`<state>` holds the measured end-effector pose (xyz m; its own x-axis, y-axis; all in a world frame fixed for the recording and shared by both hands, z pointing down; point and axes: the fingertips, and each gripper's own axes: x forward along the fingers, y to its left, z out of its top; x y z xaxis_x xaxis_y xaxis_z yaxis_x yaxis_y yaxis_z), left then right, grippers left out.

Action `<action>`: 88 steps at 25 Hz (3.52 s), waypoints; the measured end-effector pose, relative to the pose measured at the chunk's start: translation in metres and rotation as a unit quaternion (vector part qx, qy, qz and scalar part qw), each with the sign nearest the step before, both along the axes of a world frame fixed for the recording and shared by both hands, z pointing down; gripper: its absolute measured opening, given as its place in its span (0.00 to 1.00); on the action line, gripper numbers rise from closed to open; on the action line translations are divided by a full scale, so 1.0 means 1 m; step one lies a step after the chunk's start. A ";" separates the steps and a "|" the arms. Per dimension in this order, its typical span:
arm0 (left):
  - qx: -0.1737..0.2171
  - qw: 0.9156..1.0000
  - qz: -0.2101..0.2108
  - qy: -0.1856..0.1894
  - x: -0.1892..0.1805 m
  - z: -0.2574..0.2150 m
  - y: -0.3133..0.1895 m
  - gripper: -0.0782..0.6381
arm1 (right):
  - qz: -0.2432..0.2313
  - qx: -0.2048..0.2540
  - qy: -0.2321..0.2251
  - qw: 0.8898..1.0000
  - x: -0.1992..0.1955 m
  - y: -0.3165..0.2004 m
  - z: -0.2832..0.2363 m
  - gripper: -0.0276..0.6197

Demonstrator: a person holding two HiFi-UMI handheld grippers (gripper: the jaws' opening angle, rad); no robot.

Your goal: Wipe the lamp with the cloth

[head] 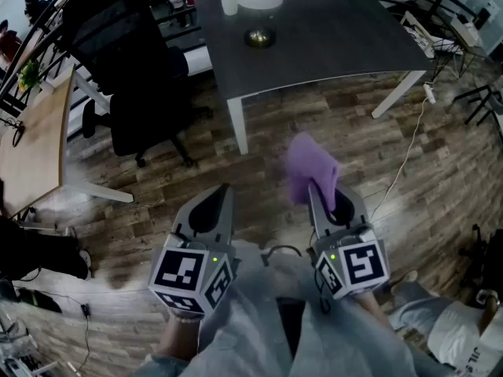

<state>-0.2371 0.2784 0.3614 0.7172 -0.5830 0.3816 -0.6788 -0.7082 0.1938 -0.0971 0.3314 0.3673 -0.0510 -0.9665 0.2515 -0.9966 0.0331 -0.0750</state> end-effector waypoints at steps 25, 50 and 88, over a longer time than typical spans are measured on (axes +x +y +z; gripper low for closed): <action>0.005 1.000 -0.001 0.002 0.038 -0.002 0.029 0.12 | 0.015 0.011 -0.024 1.000 0.046 0.030 -0.001 0.12; 0.005 1.000 0.025 0.001 0.101 0.004 -0.040 0.12 | 0.046 0.004 -0.035 0.998 0.108 -0.024 0.013 0.12; 0.012 1.000 -0.003 0.015 0.180 -0.007 -0.290 0.12 | 0.023 0.021 -0.037 0.999 0.201 -0.283 -0.013 0.12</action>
<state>-0.0574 -0.0117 0.3542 0.7250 -0.5955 0.3460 -0.6769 -0.7089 0.1982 0.1036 0.0487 0.3546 -0.0240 -0.9780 0.2071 -0.9889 -0.0072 -0.1482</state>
